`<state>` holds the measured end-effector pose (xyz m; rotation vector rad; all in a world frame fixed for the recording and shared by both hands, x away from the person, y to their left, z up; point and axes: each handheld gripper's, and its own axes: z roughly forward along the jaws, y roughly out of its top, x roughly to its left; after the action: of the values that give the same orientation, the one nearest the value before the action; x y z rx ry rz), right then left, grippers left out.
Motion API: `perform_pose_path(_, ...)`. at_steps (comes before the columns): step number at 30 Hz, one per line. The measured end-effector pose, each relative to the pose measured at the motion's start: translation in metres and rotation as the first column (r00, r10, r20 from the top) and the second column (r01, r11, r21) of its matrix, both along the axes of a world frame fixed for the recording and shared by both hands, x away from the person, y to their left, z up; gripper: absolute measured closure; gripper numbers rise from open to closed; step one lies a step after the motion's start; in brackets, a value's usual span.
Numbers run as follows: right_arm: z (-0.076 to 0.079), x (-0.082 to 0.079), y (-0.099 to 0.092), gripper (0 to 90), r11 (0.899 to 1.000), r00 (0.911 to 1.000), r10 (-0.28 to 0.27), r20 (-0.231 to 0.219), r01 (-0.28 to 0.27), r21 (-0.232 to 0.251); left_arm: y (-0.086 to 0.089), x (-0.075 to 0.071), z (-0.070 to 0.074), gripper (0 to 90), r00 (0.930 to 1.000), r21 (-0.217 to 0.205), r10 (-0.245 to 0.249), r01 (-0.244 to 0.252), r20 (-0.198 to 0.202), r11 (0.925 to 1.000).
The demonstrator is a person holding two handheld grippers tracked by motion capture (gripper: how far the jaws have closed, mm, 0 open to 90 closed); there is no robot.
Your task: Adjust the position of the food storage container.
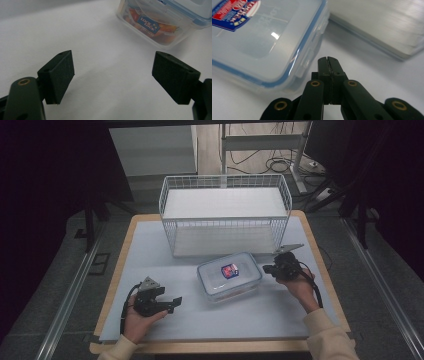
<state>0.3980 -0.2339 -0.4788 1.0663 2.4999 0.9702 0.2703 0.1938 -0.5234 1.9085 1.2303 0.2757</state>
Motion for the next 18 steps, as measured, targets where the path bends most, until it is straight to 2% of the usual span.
perform_pose_path(3, -0.007, 0.004, 0.004, 90.0, 1.0, 0.9998, 0.003, -0.019, -0.004, -0.009, 0.0, 0.0, 0.0, 17.9, 1.0, -0.001, 0.0, 0.0, 0.001, 1.0)
perform_pose_path(6, -0.017, 0.007, 0.007, 90.0, 0.999, 0.9988, 0.03, -0.038, -0.031, -0.027, 0.0, 0.0, 0.0, 17.9, 1.0, -0.001, -0.004, 0.004, 0.0, 1.0)
perform_pose_path(8, -0.018, 0.007, 0.007, 90.0, 0.999, 0.9985, 0.035, -0.043, -0.036, -0.026, 0.0, 0.001, -0.001, 17.9, 1.0, -0.001, -0.007, 0.007, 0.001, 1.0)
perform_pose_path(10, -0.019, 0.006, 0.009, 90.0, 0.998, 0.9971, 0.062, -0.044, -0.063, -0.025, 0.0, 0.0, 0.0, 17.9, 0.9999, -0.001, -0.011, 0.011, 0.002, 0.9999)
perform_pose_path(12, -0.021, 0.005, 0.011, 90.0, 0.994, 0.9945, 0.096, -0.042, -0.097, -0.045, 0.0, 0.0, 0.0, 17.9, 1.0, -0.001, -0.009, 0.009, 0.003, 1.0)
perform_pose_path(17, -0.021, 0.003, 0.01, 90.0, 0.993, 0.9925, 0.114, -0.043, -0.116, -0.038, 0.001, 0.001, -0.001, 17.9, 1.0, -0.002, -0.007, 0.007, 0.0, 1.0)
perform_pose_path(18, -0.02, 0.0, 0.01, 90.0, 0.99, 0.9896, 0.134, -0.052, -0.135, -0.029, 0.001, 0.001, -0.001, 17.9, 1.0, -0.003, -0.003, 0.003, -0.002, 1.0)
